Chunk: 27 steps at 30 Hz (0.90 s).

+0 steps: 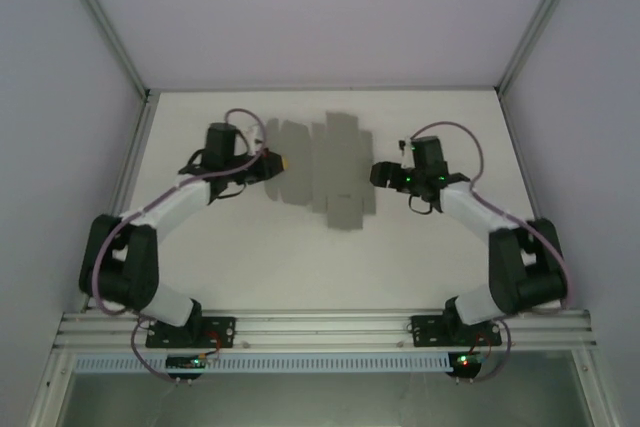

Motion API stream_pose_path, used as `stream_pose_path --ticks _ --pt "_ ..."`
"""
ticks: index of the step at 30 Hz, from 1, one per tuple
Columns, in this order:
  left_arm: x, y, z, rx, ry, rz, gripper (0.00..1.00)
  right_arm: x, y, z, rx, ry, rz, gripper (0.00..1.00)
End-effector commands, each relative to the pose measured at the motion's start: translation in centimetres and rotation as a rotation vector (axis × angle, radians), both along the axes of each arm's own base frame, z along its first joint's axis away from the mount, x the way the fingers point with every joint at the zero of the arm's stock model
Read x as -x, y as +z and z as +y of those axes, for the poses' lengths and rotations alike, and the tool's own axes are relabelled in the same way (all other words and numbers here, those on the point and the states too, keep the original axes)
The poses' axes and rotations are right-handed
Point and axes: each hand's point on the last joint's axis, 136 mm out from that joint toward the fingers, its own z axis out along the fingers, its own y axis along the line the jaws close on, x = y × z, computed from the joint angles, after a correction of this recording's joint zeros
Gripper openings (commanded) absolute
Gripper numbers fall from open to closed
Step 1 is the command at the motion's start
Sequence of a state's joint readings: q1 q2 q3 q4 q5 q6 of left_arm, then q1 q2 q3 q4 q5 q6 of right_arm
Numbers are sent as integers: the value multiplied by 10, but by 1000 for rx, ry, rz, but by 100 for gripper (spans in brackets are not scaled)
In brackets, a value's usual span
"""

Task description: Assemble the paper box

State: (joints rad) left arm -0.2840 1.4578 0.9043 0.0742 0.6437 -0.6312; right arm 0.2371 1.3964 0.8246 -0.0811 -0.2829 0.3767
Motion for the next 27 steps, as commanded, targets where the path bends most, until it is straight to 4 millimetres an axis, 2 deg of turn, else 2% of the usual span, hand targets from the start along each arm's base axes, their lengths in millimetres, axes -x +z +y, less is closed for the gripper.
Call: stream_pose_path --ticks 1,6,9,13,16,22,25,27 --pt "9 83 -6 261 -110 -187 0 19 36 10 -116 141 -94 81" --pt "35 130 -10 348 -218 -285 0 22 87 7 -315 228 -205 81" --pt "45 144 -9 372 -233 -324 0 22 108 11 -398 285 -241 77" --pt "52 149 -9 387 -240 -333 0 18 126 18 -417 345 -301 72" --pt "54 150 -11 394 -251 -334 0 17 133 22 -447 367 -298 58" --pt "50 142 -10 375 -228 -319 0 16 152 21 -521 373 -346 41" --pt "49 139 -10 374 -226 -312 0 16 155 25 -543 414 -344 39" --pt "47 137 -10 371 -219 -310 0 12 161 25 -572 410 -356 29"
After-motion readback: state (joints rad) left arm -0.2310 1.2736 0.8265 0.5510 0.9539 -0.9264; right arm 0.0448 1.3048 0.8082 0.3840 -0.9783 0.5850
